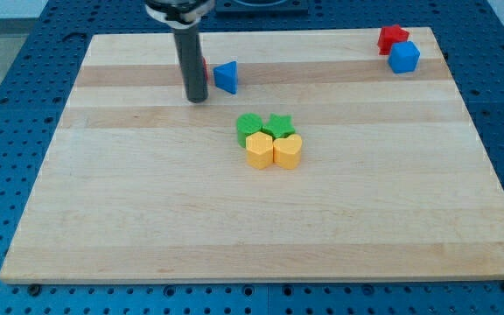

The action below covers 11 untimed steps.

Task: Move the blue triangle to the left side of the red star

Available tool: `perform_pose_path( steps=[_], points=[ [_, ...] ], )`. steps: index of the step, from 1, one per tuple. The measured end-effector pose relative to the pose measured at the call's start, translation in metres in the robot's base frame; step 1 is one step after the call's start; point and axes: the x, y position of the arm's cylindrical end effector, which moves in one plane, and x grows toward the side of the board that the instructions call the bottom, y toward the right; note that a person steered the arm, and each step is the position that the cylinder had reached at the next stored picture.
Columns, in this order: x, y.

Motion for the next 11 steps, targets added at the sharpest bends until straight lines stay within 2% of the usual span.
perform_pose_path(
  steps=[1,2,3,4,6,9,10,11],
  points=[
    [-0.027,0.025],
    [-0.056,0.076],
    [-0.064,0.094],
    [-0.060,0.057],
    [-0.013,0.054],
    [-0.088,0.183],
    [-0.091,0.205],
    [-0.090,0.185]
  ],
)
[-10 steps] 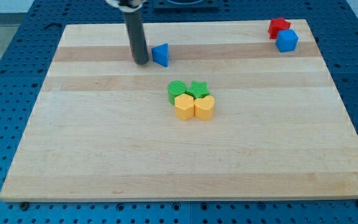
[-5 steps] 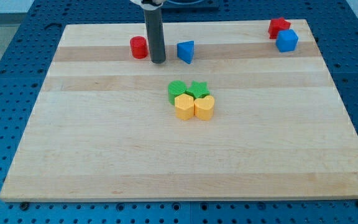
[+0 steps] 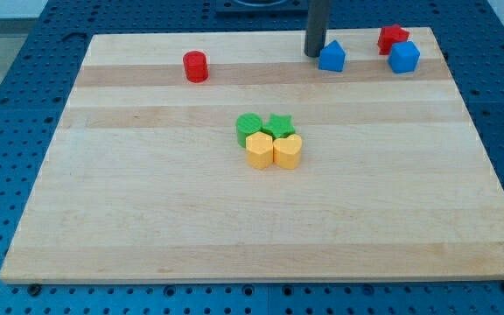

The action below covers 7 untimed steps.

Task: Move the blue triangle to the left side of the red star

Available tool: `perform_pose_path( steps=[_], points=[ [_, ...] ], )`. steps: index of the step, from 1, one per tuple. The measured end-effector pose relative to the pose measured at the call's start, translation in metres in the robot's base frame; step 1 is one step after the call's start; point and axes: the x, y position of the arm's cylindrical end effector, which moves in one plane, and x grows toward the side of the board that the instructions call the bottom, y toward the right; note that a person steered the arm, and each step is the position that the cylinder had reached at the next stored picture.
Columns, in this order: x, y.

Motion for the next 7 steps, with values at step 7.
perform_pose_path(
  steps=[7],
  points=[
    [0.016,0.050]
  ],
)
